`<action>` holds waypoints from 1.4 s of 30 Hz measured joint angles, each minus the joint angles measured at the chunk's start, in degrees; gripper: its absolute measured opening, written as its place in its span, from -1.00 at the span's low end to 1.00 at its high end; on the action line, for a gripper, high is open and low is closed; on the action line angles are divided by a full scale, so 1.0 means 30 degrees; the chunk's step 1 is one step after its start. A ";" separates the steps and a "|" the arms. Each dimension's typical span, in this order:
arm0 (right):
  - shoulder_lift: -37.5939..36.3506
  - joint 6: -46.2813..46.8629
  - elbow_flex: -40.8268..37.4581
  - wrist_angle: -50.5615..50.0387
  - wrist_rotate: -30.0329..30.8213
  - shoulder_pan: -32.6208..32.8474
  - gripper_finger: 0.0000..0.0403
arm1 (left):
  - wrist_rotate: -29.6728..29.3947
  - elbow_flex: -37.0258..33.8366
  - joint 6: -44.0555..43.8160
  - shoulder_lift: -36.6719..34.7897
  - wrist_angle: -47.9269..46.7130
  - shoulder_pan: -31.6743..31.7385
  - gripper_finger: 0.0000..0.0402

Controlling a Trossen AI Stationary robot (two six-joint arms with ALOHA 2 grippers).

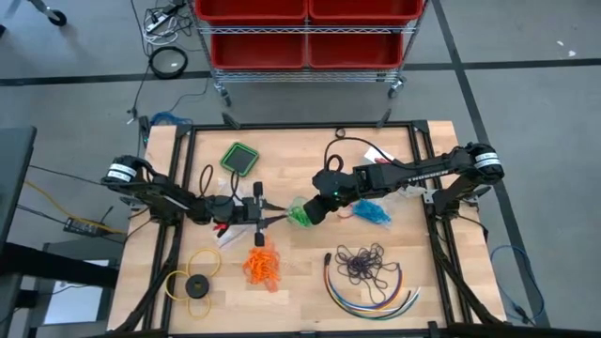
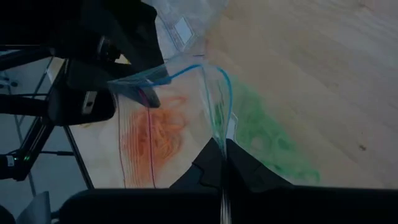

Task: Sort rubber bands
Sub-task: Close the transparent zip bag

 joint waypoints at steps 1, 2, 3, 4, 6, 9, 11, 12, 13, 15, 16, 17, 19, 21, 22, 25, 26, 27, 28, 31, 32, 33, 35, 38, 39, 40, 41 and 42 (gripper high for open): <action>0.0000 -0.0007 0.0000 0.0000 0.0000 0.0000 -1.00 | -0.0026 0.0000 0.0069 0.0000 -0.0020 0.0000 -0.62; 0.0000 -0.0040 0.0000 0.0000 -0.0007 0.0000 -1.00 | -0.0026 0.0000 0.0097 0.0000 -0.0046 0.0000 -0.67; 0.0000 -0.0131 0.0000 -0.0007 -0.0030 0.0000 -1.00 | -0.0026 0.0000 0.0099 0.0000 -0.0112 0.0000 -0.72; 0.0000 -0.0189 0.0000 -0.0007 -0.0044 0.0003 -1.00 | -0.0026 -0.0004 0.0110 0.0000 -0.0164 -0.0039 -0.77; 0.0000 -0.0303 0.0000 -0.0039 -0.0046 0.0007 -1.00 | -0.0028 -0.0091 0.0358 0.0000 -0.0180 -0.0155 -0.89; 0.0000 -0.0488 0.0000 -0.0073 -0.0051 0.0015 -1.00 | -0.0048 -0.0284 0.0958 -0.0007 -0.0180 -0.0466 -0.97; 0.0000 -0.0534 0.0000 -0.0091 -0.0113 0.0015 -1.00 | -0.0072 -0.0464 0.1009 -0.0064 -0.0180 -0.0600 -0.97; 0.0000 -0.0528 0.0000 -0.0090 -0.0176 0.0015 -1.00 | -0.0245 -0.0562 0.1009 -0.0073 -0.0178 -0.0648 -0.97; 0.0000 -0.0479 0.0000 -0.0089 -0.0284 0.0015 -1.00 | -0.0417 -0.0686 0.1009 -0.0073 -0.0165 -0.0717 -0.98; 0.0000 -0.0233 0.0000 -0.0124 -0.0814 0.0015 -1.00 | -0.0797 -0.0899 0.1015 -0.0073 -0.0193 -0.0750 -0.98; 0.0000 -0.0164 0.0000 -0.0226 -0.1311 0.0015 -0.99 | -0.0859 -0.1013 0.1008 -0.0078 -0.0160 -0.0750 -0.98; 0.0000 -0.0045 0.0000 -0.0446 -0.1789 0.0015 -0.98 | -0.0871 -0.1137 0.0995 -0.0146 -0.0173 -0.0750 -0.99; 0.0000 -0.0038 0.0000 -0.1007 -0.2510 0.0087 -0.96 | -0.0860 -0.1302 0.0866 -0.0197 -0.0160 -0.0750 -0.99; 0.0000 -0.0284 0.0000 -0.1187 -0.2666 0.0291 -0.92 | -0.0407 -0.1459 0.0603 -0.0349 -0.0230 -0.0747 -0.99; 0.0000 -0.0421 0.0000 -0.1188 -0.2697 0.0400 -0.91 | -0.0001 -0.1515 0.0492 -0.0483 -0.0255 -0.0743 -0.99; 0.0000 -0.0972 0.0000 -0.1166 -0.2596 0.0584 -0.85 | 0.0967 -0.1508 0.0033 -0.0751 -0.0268 -0.0765 -0.99; 0.0000 -0.1133 0.0000 -0.1154 -0.2504 0.0610 -0.83 | 0.1218 -0.1508 -0.0068 -0.0910 -0.0339 -0.0764 -0.99; 0.0000 -0.1334 0.0000 -0.1154 -0.2415 0.0637 -0.81 | 0.1337 -0.1508 -0.0186 -0.1090 -0.0297 -0.0799 -0.99; -0.0003 -0.1566 0.0000 -0.1158 -0.2399 0.0641 -0.79 | 0.1447 -0.1508 -0.0331 -0.1320 -0.0304 -0.0826 -0.99; -0.0240 -0.2199 0.0000 -0.1180 -0.2330 0.0721 -0.75 | 0.1516 -0.1504 -0.0537 -0.2284 -0.1533 -0.0882 -1.00; -0.0390 -0.2426 0.0000 -0.1202 -0.2331 0.0791 -0.75 | 0.1519 -0.1508 -0.0601 -0.2690 -0.2202 -0.0882 -1.00; -0.0561 -0.2645 0.0000 -0.1180 -0.2324 0.0874 -0.75 | 0.1519 -0.1504 -0.0748 -0.3128 -0.3005 -0.0881 -1.00; -0.0978 -0.3074 0.0000 -0.1195 -0.2027 0.1006 -0.75 | 0.1518 -0.1494 -0.1121 -0.3890 -0.4850 -0.0845 -1.00; -0.1890 -0.3733 0.0000 -0.1340 -0.0870 0.1299 -0.75 | 0.1523 -0.1501 -0.1898 -0.4771 -0.6961 -0.0823 -1.00; -0.2210 -0.3986 0.0007 -0.1455 -0.0316 0.1448 -0.75 | 0.1604 -0.1498 -0.2151 -0.4945 -0.7280 -0.0823 -1.00; -0.2514 -0.4256 0.0007 -0.1662 0.0316 0.1653 -0.75 | 0.1697 -0.1501 -0.2436 -0.5099 -0.7549 -0.0823 -1.00; -0.2768 -0.4516 0.0007 -0.1915 0.0894 0.1908 -0.75 | 0.1873 -0.1496 -0.2652 -0.5251 -0.7712 -0.0823 -1.00; -0.2966 -0.4759 0.0007 -0.2028 0.1529 0.2229 -0.75 | 0.2059 -0.1494 -0.2941 -0.5390 -0.7801 -0.0816 -1.00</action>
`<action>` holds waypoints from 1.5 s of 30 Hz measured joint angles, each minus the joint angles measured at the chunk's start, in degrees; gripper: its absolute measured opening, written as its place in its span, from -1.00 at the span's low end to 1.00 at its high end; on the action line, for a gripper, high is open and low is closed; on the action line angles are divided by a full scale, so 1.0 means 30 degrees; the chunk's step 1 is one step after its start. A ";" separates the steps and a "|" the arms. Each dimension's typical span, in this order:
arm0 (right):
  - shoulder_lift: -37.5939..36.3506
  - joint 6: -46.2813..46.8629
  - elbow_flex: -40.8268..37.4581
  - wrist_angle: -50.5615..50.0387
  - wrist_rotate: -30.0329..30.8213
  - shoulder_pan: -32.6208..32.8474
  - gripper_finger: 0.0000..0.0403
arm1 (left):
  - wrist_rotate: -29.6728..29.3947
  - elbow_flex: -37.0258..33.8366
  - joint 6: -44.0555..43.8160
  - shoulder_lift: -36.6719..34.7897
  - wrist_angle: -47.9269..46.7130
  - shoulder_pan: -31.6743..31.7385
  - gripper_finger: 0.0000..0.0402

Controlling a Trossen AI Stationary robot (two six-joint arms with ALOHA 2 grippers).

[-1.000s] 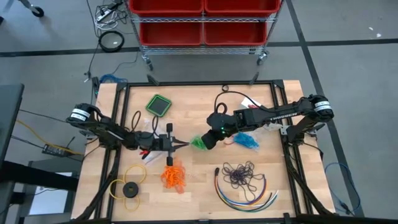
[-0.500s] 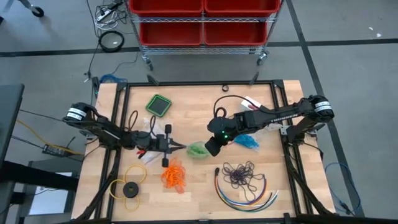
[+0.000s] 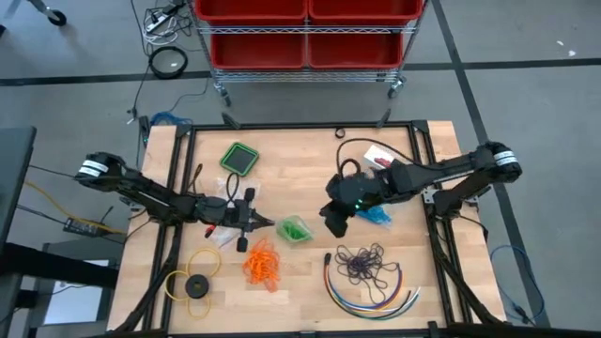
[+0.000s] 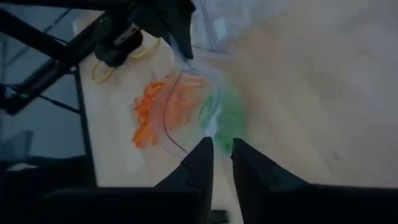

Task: Sort rubber bands
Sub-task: Close the transparent zip bag

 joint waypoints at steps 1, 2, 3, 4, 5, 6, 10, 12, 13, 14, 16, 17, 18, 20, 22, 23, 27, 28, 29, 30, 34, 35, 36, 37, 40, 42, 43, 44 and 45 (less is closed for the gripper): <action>-0.0155 -0.0247 0.0000 -0.0102 0.0673 0.0364 -0.75 | 0.0013 0.0000 -0.0195 -0.0096 0.0007 0.0000 -1.00; -0.0242 -0.0527 0.0000 -0.0160 0.1386 0.0745 -0.75 | 0.0019 0.0000 -0.0425 -0.0186 0.0085 0.0006 -1.00; -0.0262 -0.0844 0.0000 -0.0157 0.1975 0.1126 -0.75 | 0.0041 0.0000 -0.0549 -0.0313 0.0054 0.0021 -1.00; -0.0218 -0.1239 0.0000 -0.0162 0.2501 0.1569 -0.75 | 0.0075 0.0000 -0.0658 -0.0443 0.0036 0.0033 -1.00; -0.0072 -0.1633 0.0000 -0.0113 0.3003 0.1986 -0.75 | 0.0107 0.0022 -0.0821 -0.0497 0.0142 0.0046 -1.00; 0.0086 -0.2003 0.0000 -0.0025 0.3510 0.2413 -0.75 | 0.0117 0.0124 -0.0988 -0.0511 0.0163 0.0104 -1.00; 0.1088 -0.3421 0.0000 0.0709 0.5489 0.3863 -0.75 | 0.0268 0.0440 -0.1570 -0.0613 0.0077 0.0146 -1.00; 0.1722 -0.3708 0.0000 0.0816 0.6836 0.4361 -0.75 | 0.0283 0.0560 -0.1668 -0.0613 0.0058 0.0146 -1.00; 0.2066 -0.3694 0.0000 0.0770 0.7530 0.4619 -0.75 | 0.0286 0.0608 -0.1849 -0.0613 -0.0009 0.0146 -1.00; 0.2427 -0.3636 -0.0013 0.0695 0.8101 0.4838 -0.76 | 0.0304 0.0687 -0.2043 -0.0613 -0.0056 0.0156 -1.00; 0.3001 -0.3428 -0.0360 0.1012 0.9089 0.5289 -0.78 | 0.0552 0.0816 -0.2359 -0.0613 -0.0058 0.0269 -1.00; 0.3184 -0.3103 -0.0684 0.1118 0.9603 0.5530 -0.79 | 0.0664 0.0885 -0.2512 -0.0613 -0.0152 0.0379 -1.00; 0.3323 -0.2647 -0.1055 0.1178 1.0111 0.5781 -0.81 | 0.0787 0.0931 -0.2601 -0.0613 -0.0300 0.0504 -1.00; 0.3425 -0.1852 -0.1836 0.1694 1.1276 0.6366 -0.85 | 0.0966 0.0951 -0.2647 -0.0613 -0.0511 0.0689 -1.00; 0.3407 -0.1314 -0.2639 0.2761 1.2585 0.7020 -0.89 | 0.1120 0.0954 -0.2650 -0.0613 -0.0651 0.0878 -1.00; 0.3403 -0.1163 -0.2983 0.3233 1.3143 0.7333 -0.91 | 0.1217 0.0954 -0.2658 -0.0613 -0.0698 0.0950 -1.00; 0.3403 -0.1304 -0.4591 0.7081 1.4959 0.8160 -0.95 | 0.1456 0.0954 -0.2746 -0.0613 -0.0715 0.1130 -1.00; 0.3403 -0.1687 -0.5194 0.8592 1.5119 0.8189 -0.95 | 0.1456 0.0954 -0.2767 -0.0613 -0.0729 0.1151 -1.00; 0.3403 -0.2175 -0.5872 1.0224 1.5160 0.8161 -0.95 | 0.1470 0.0954 -0.2767 -0.0613 -0.0721 0.1166 -1.00; 0.3403 -0.2712 -0.6529 1.1786 1.5170 0.8129 -0.95 | 0.1463 0.0954 -0.2791 -0.0613 -0.0714 0.1172 -1.00; 0.3403 -0.4688 -0.8689 1.7489 1.5221 0.7906 -0.95 | 0.1643 0.0954 -0.3009 -0.0613 -0.0704 0.1173 -1.00; 0.3406 -0.5019 -0.9054 1.8493 1.5198 0.7854 -0.94 | 0.1690 0.0954 -0.3030 -0.0613 -0.0721 0.1173 -1.00; 0.3403 -0.5302 -0.9369 1.9275 1.5147 0.7793 -0.94 | 0.1703 0.0954 -0.3080 -0.0613 -0.0721 0.1173 -1.00; 0.3403 -0.5472 -0.9584 1.9796 1.5089 0.7762 -0.94 | 0.1710 0.0954 -0.3097 -0.0613 -0.0707 0.1173 -1.00; 0.3405 -0.5613 -0.9726 2.0035 1.4471 0.7647 -0.94 | 0.1753 0.0954 -0.3135 -0.0613 -0.0628 0.1173 -1.00; 0.3406 -0.5650 -0.9726 2.0039 1.3953 0.7583 -0.92 | 0.1754 0.0954 -0.3140 -0.0613 -0.0395 0.1173 -1.00; 0.3410 -0.5668 -0.9726 2.0039 1.3874 0.7570 -0.91 | 0.1754 0.0954 -0.3146 -0.0613 -0.0319 0.1173 -1.00; 0.3410 -0.5740 -0.9726 2.0046 1.3880 0.7570 -0.90 | 0.1754 0.0954 -0.3146 -0.0613 -0.0241 0.1173 -1.00; 0.3410 -0.5779 -0.9726 2.0052 1.3880 0.7570 -0.88 | 0.1760 0.0973 -0.3153 -0.0613 -0.0217 0.1173 -1.00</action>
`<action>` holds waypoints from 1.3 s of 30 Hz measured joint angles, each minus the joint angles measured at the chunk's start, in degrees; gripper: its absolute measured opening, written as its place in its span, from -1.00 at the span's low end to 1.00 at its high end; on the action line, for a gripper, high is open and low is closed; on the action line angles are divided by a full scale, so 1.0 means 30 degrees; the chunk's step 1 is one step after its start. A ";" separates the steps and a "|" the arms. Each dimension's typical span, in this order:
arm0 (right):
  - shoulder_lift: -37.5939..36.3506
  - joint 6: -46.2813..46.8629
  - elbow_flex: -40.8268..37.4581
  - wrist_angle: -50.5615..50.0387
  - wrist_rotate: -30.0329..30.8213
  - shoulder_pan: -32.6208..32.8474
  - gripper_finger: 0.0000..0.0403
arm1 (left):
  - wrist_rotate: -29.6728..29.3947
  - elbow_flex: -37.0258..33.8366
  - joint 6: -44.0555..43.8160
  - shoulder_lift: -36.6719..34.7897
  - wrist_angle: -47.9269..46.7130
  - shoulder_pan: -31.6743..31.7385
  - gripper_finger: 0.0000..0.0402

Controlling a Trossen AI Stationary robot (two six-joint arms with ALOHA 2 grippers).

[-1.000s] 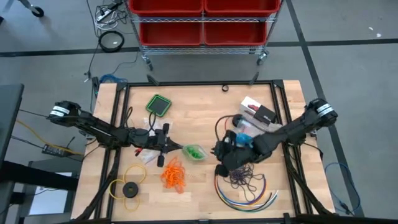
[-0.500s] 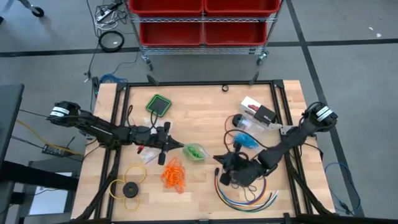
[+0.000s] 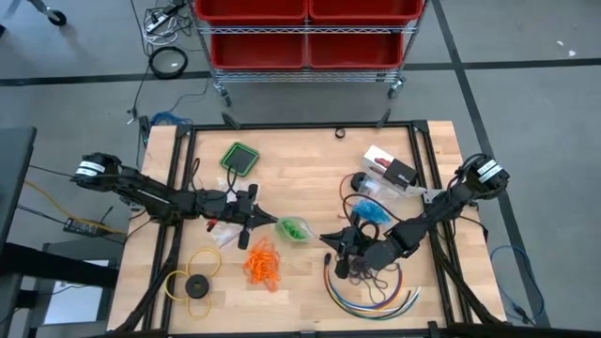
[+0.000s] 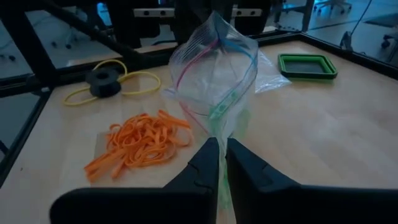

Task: Sort rubber bands
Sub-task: Close the transparent zip bag

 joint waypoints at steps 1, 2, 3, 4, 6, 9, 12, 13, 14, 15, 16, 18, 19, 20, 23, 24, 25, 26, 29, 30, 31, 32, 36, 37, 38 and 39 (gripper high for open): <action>0.0000 -0.0089 0.0000 0.0034 -0.0005 0.0000 -0.86 | 0.0002 0.0042 0.0000 0.0000 -0.0019 0.0000 -1.00; 0.0000 -0.0150 0.0000 0.0102 -0.0019 -0.0012 -0.84 | 0.0024 0.0105 -0.0005 0.0000 -0.0024 0.0000 -1.00; 0.0000 -0.0148 0.0000 0.0144 -0.0070 -0.0047 -0.82 | 0.0057 0.0183 -0.0036 0.0000 -0.0026 0.0000 -1.00; 0.0000 -0.0150 0.0000 0.0189 -0.0265 -0.0102 -0.79 | 0.0060 0.0265 -0.0077 0.0000 -0.0018 0.0000 -1.00; 0.0000 -0.0143 0.0000 0.0190 -0.0695 -0.0215 -0.74 | 0.0060 0.0413 -0.0087 0.0000 -0.0038 0.0000 -1.00; 0.0000 -0.0150 0.0000 0.0190 -0.0831 -0.0326 -0.67 | 0.0060 0.0659 -0.0087 0.0007 -0.0045 0.0000 -1.00; 0.0000 -0.0218 0.0000 0.0190 -0.0545 -0.0406 -0.62 | 0.0060 0.0833 -0.0066 0.0007 -0.0226 0.0000 -1.00; 0.0000 -0.0264 0.0000 0.0190 -0.0510 -0.0443 -0.61 | 0.0060 0.0869 -0.0066 0.0007 -0.0308 0.0000 -1.00; 0.0000 -0.0310 0.0000 0.0190 -0.0510 -0.0490 -0.61 | 0.0060 0.0907 -0.0063 0.0007 -0.0356 0.0000 -1.00; 0.0000 -0.0317 0.0000 0.0190 -0.0509 -0.0560 -0.61 | 0.0060 0.0946 -0.0058 0.0007 -0.0431 0.0000 -1.00; 0.0007 -0.0317 0.0000 0.0190 -0.0503 -0.0655 -0.62 | 0.0060 0.0994 -0.0058 0.0007 -0.0572 0.0000 -1.00; 0.0007 -0.0339 0.0000 0.0259 -0.0495 -0.0763 -0.63 | 0.0060 0.1141 -0.0036 0.0007 -0.0979 0.0000 -1.00; 0.0012 -0.0395 0.0000 0.0401 -0.0489 -0.0819 -0.63 | 0.0060 0.1213 -0.0029 0.0015 -0.1095 0.0000 -1.00; 0.0015 -0.0509 0.0000 0.0565 -0.0492 -0.0869 -0.63 | 0.0060 0.1242 0.0007 0.0015 -0.1167 0.0000 -1.00; 0.0015 -0.0813 0.0000 0.0878 -0.0494 -0.0971 -0.64 | 0.0056 0.1249 0.0015 0.0015 -0.1173 0.0000 -1.00; 0.0015 -0.0813 0.0000 0.0926 -0.0481 -0.1020 -0.64 | 0.0060 0.1249 0.0015 0.0015 -0.1182 0.0000 -1.00; 0.0015 -0.0807 0.0000 0.0939 -0.0462 -0.1053 -0.64 | 0.0055 0.1249 0.0015 0.0015 -0.1182 0.0000 -1.00; 0.0015 -0.0798 0.0000 0.0928 -0.0434 -0.1072 -0.64 | 0.0056 0.1249 0.0015 0.0015 -0.1185 0.0000 -1.00; 0.0015 -0.0798 0.0000 0.0933 -0.0347 -0.1078 -0.69 | 0.0053 0.1249 0.0015 0.0015 -0.1342 0.0000 -1.00; 0.0015 -0.0798 0.0000 0.0926 -0.0242 -0.1078 -0.74 | 0.0053 0.1249 0.0074 0.0015 -0.1460 0.0000 -1.00; 0.0015 -0.0800 0.0000 0.0919 -0.0039 -0.1072 -0.79 | 0.0053 0.1249 0.0113 0.0015 -0.1600 0.0000 -1.00; 0.0015 -0.0810 0.0000 0.0925 0.0176 -0.1028 -0.87 | 0.0053 0.1249 0.0134 0.0015 -0.1778 0.0000 -1.00; 0.0015 -0.0933 0.0000 0.0897 0.0934 -0.0718 -0.97 | 0.0080 0.1219 0.0182 0.0015 -0.2537 0.0007 -1.00; 0.0015 -0.0941 0.0000 0.0897 0.1088 -0.0635 -0.98 | 0.0220 0.1213 0.0189 0.0015 -0.2690 0.0007 -1.00; 0.0015 -0.0972 0.0000 0.0886 0.1216 -0.0537 -0.99 | 0.0406 0.1213 0.0227 0.0015 -0.2787 0.0007 -1.00; 0.0015 -0.0990 0.0000 0.0857 0.1406 -0.0427 -0.99 | 0.0615 0.1208 0.0250 0.0015 -0.2819 0.0007 -1.00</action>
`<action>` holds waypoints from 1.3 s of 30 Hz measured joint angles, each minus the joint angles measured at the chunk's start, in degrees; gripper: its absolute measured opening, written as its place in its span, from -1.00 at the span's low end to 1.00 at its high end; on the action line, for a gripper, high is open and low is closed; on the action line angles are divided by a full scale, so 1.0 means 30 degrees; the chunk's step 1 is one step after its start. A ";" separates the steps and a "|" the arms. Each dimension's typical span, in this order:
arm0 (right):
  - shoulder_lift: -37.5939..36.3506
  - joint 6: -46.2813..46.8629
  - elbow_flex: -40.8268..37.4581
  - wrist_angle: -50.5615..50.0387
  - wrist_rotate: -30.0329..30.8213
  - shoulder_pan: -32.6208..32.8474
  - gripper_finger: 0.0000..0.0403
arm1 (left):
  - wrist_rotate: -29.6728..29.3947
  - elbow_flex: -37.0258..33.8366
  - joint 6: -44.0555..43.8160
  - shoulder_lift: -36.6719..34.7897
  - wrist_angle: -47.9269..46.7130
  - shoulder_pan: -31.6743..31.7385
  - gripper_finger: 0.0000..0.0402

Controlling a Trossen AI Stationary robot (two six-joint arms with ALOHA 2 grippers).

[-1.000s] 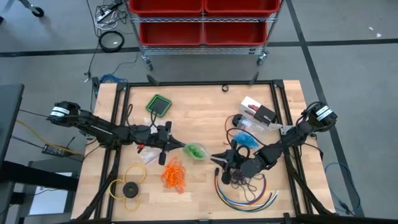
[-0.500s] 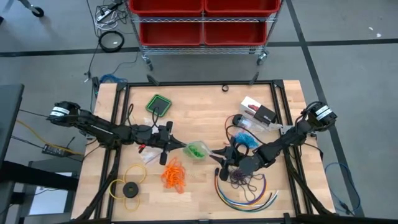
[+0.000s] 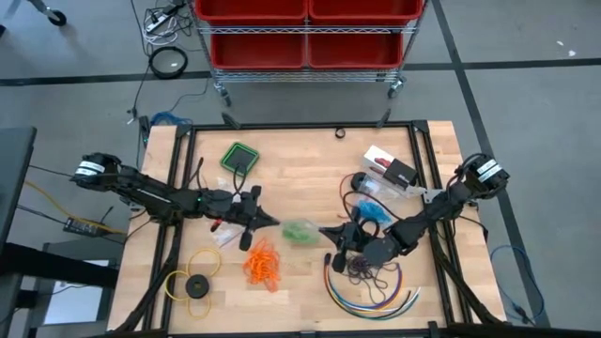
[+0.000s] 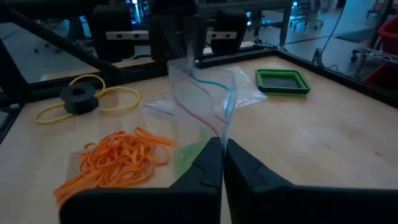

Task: Sort rubber bands
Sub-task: Close the transparent zip bag

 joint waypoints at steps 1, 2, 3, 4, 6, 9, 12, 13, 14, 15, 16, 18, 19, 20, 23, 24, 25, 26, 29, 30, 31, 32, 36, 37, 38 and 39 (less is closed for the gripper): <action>0.0000 0.0061 0.0000 -0.0072 0.0225 0.0070 -0.99 | 0.0224 -0.0002 -0.0003 0.0000 0.0019 0.0000 -1.00; 0.0000 0.0164 0.0000 -0.0198 0.0409 0.0156 -1.00 | 0.0369 -0.0002 0.0005 0.0000 0.0047 0.0000 -1.00; 0.0000 0.0191 0.0000 -0.0302 0.0619 0.0289 -1.00 | 0.0567 -0.0002 0.0005 0.0000 0.0043 0.0000 -1.00; 0.0000 0.0205 0.0000 -0.0352 0.0867 0.0394 -1.00 | 0.0664 -0.0002 0.0005 0.0000 0.0032 0.0000 -1.00; 0.0000 0.0369 0.0007 -0.0476 0.1345 0.0557 -1.00 | 0.0811 -0.0002 0.0013 0.0000 0.0014 0.0000 -1.00; 0.0000 0.0671 0.0007 -0.0701 0.1943 0.0842 -1.00 | 0.0908 -0.0002 -0.0015 0.0000 0.0116 0.0000 -1.00; 0.0000 0.0876 0.0007 -0.0863 0.2138 0.0998 -1.00 | 0.0917 -0.0002 -0.0034 0.0000 0.0314 0.0000 -1.00; 0.0000 0.0892 0.0007 -0.0856 0.2156 0.1020 -1.00 | 0.0923 -0.0003 -0.0058 0.0000 0.0443 0.0000 -1.00; 0.0000 0.0924 0.0007 -0.0856 0.2211 0.1032 -1.00 | 0.0924 -0.0017 -0.0108 0.0000 0.0613 0.0000 -1.00; 0.0000 0.0927 0.0007 -0.0863 0.2295 0.1041 -1.00 | 0.0917 -0.0017 -0.0154 0.0000 0.0804 0.0000 -1.00; 0.0000 0.0927 0.0007 -0.0863 0.2385 0.1064 -1.00 | 0.0924 -0.0024 -0.0178 0.0000 0.0982 0.0000 -1.00; 0.0000 0.0920 0.0007 -0.0856 0.2652 0.1127 -1.00 | 0.0917 -0.0025 -0.0192 0.0000 0.1423 0.0000 -1.00; 0.0000 0.0920 0.0007 -0.0856 0.2718 0.1163 -1.00 | 0.0917 -0.0031 -0.0210 0.0000 0.1651 0.0000 -1.00; 0.0000 0.0920 0.0007 -0.0856 0.2747 0.1190 -1.00 | 0.0908 -0.0031 -0.0223 0.0000 0.1841 0.0000 -1.00; 0.0000 0.0924 0.0007 -0.0853 0.3068 0.1370 -1.00 | 0.0868 -0.0031 -0.0236 0.0000 0.2016 0.0000 -1.00; 0.0000 0.0920 0.0007 -0.0832 0.3208 0.1445 -1.00 | 0.0866 -0.0031 -0.0236 0.0000 0.2006 0.0000 -1.00; 0.0000 0.0920 0.0015 -0.0834 0.3403 0.1529 -1.00 | 0.0866 -0.0031 -0.0236 0.0000 0.1972 0.0000 -1.00; 0.0000 0.0920 0.0014 -0.0842 0.3620 0.1619 -1.00 | 0.0866 -0.0031 -0.0236 0.0000 0.1920 0.0000 -1.00; 0.0000 0.0936 0.0007 -0.0854 0.4155 0.1850 -1.00 | 0.0861 -0.0031 -0.0238 0.0000 0.1666 0.0000 -1.00; 0.0000 0.1003 0.0012 -0.0863 0.4300 0.1908 -1.00 | 0.0866 -0.0031 -0.0243 0.0000 0.1597 0.0000 -1.00; 0.0000 0.1059 0.0007 -0.0859 0.4391 0.1966 -1.00 | 0.0860 -0.0031 -0.0243 -0.0001 0.1499 0.0000 -1.00; 0.0000 0.1129 0.0007 -0.0862 0.4493 0.2023 -1.00 | 0.0866 -0.0031 -0.0243 -0.0001 0.1399 0.0000 -1.00; -0.0010 0.1160 0.0007 -0.0856 0.4780 0.2335 -1.00 | 0.0866 -0.0031 -0.0246 -0.0007 0.1238 0.0000 -1.00; -0.0045 0.1160 0.0007 -0.0863 0.4780 0.2416 -1.00 | 0.0866 -0.0031 -0.0247 -0.0007 0.1179 0.0000 -1.00; -0.0121 0.1169 0.0007 -0.0859 0.4764 0.2495 -1.00 | 0.0866 -0.0031 -0.0243 -0.0007 0.1105 0.0000 -1.00; -0.0215 0.1223 0.0007 -0.0837 0.4723 0.2563 -1.00 | 0.0866 -0.0031 -0.0246 -0.0007 0.1046 0.0000 -1.00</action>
